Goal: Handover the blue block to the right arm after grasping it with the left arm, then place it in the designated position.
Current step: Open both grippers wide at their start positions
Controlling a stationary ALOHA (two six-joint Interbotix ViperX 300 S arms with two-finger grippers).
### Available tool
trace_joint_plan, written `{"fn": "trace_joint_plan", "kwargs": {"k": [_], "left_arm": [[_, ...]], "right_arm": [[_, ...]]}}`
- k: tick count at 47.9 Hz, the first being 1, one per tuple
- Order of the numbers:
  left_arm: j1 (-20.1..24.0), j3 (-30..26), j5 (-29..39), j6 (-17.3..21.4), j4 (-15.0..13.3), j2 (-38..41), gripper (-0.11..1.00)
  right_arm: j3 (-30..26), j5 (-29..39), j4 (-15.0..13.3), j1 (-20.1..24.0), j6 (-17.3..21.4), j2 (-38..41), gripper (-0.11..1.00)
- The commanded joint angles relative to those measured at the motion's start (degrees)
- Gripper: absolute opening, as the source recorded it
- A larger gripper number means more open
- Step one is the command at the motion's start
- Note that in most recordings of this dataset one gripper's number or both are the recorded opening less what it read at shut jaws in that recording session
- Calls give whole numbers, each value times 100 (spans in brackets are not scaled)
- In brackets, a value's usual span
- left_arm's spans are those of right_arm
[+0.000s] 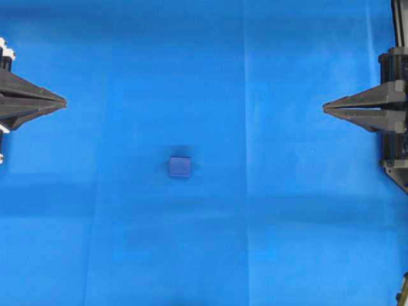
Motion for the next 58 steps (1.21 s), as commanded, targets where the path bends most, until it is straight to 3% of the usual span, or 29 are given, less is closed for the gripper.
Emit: {"fn": "trace_joint_plan", "kwargs": {"k": [1, 7, 35, 41, 50, 55, 58], "left_arm": [[-26, -53, 167, -18, 18, 9, 0], [-62, -53, 229, -62, 18, -18, 0], [-149, -53, 167, 53, 18, -44, 2], [-149, -44, 176, -35, 26, -44, 25], [-149, -35, 229, -53, 26, -44, 81], [-149, -35, 237, -62, 26, -62, 93], [-149, -35, 237, -62, 26, -62, 93]], "right_arm": [[-105, -26, 26, 0, 53, 26, 0], [-202, 185, 26, 0, 53, 123, -5], [-264, 281, 35, -18, 70, 114, -4], [-264, 281, 123, -35, 70, 123, 13], [-255, 299, 299, -53, 62, 149, 69], [-264, 299, 316, -53, 62, 158, 93], [-264, 299, 316, -53, 62, 149, 95]]}}
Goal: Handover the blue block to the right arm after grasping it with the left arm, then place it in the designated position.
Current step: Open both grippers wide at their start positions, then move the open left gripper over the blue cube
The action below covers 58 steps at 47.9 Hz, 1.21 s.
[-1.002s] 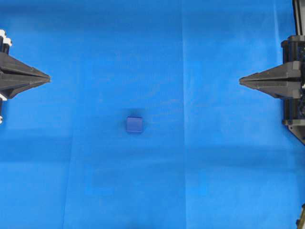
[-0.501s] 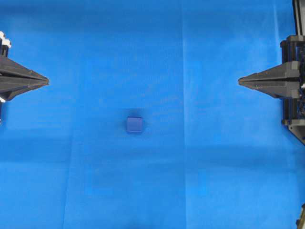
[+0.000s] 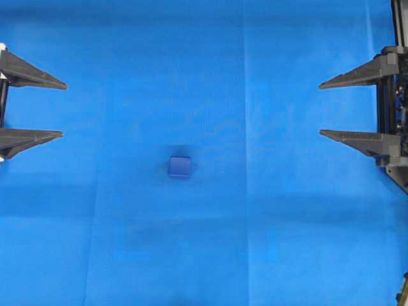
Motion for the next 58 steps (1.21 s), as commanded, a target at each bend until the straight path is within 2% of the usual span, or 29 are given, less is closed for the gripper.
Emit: {"fn": "trace_joint_plan", "kwargs": {"k": [1, 14, 30, 50, 58], "left_arm": [[-18, -53, -18, 0, 18, 26, 93], [-18, -79, -79, 0, 9, 70, 93], [-18, -369, -817, 18, 18, 1020, 93], [26, -1547, -1415, 53, 18, 2856, 93], [26, -2162, -1406, 62, 18, 3560, 93]], "right_arm": [[-158, -18, 26, -18, 0, 26, 94], [-167, -35, 35, -9, 9, 35, 96], [-167, -53, 35, -44, 0, 35, 96], [-176, -53, 35, -70, 0, 35, 96], [-176, -44, 35, -70, 0, 35, 96]]}}
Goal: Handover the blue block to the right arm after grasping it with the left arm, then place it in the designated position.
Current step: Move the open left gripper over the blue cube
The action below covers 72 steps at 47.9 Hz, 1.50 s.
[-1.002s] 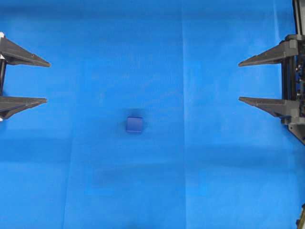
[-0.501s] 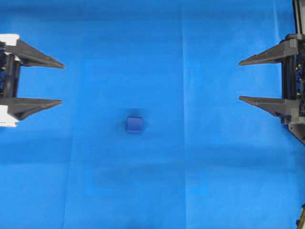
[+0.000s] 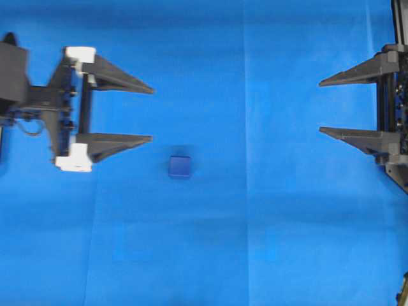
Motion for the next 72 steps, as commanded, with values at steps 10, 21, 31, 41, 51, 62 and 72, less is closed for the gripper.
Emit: {"fn": "trace_joint_plan", "kwargs": {"k": [10, 21, 31, 41, 51, 62, 72], "left_arm": [[18, -1072, 114, 44, 9, 800, 93], [44, -1415, 387, 44, 9, 1116, 93], [53, -1362, 431, 9, 9, 1072, 93], [35, -1397, 712, -44, 0, 1072, 93], [26, -1890, 2294, -141, 0, 1081, 93], [0, -2672, 4271, -387, 9, 1222, 93], [0, -3305, 5827, -527, 0, 1503, 93]], "right_arm": [[-167, -18, 18, -26, -9, 44, 96], [-167, -18, 18, -18, -9, 35, 96], [-167, -18, 9, -18, -9, 35, 96], [-167, 0, 18, -18, -9, 35, 96], [-167, 35, 9, -18, -9, 35, 96], [-176, 79, 18, -18, -9, 35, 96], [-176, 88, 18, -18, -9, 35, 96]]}}
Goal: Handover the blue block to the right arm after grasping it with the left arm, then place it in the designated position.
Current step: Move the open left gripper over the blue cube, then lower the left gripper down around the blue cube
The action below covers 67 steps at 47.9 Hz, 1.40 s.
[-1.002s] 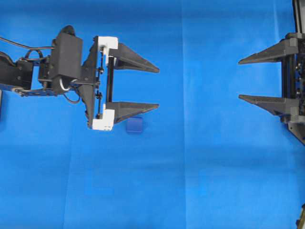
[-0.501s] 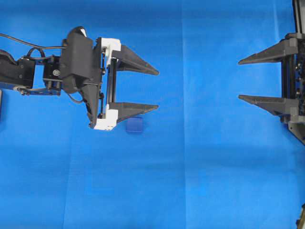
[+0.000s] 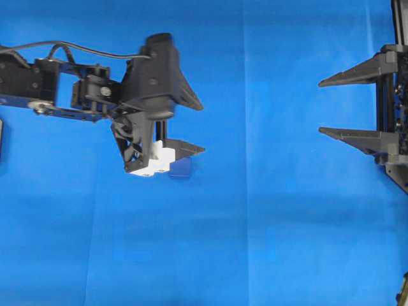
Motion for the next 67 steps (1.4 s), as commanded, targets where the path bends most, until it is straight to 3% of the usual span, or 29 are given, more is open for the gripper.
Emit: {"fn": "trace_joint_plan", "kwargs": {"k": [1, 12, 27, 67], "left_arm": [[-18, -396, 642, -35, 9, 53, 93], [-79, -1090, 2215, -141, 9, 431, 93], [-79, -1854, 3560, -70, 79, 861, 93], [-79, -2039, 3709, -123, 70, 976, 93]], "right_arm": [[-158, -26, 18, -9, -9, 26, 96], [-158, 18, 18, -9, -9, 35, 96], [-158, 97, 9, -9, -9, 35, 96], [-220, 176, 9, -9, -9, 26, 96]]}}
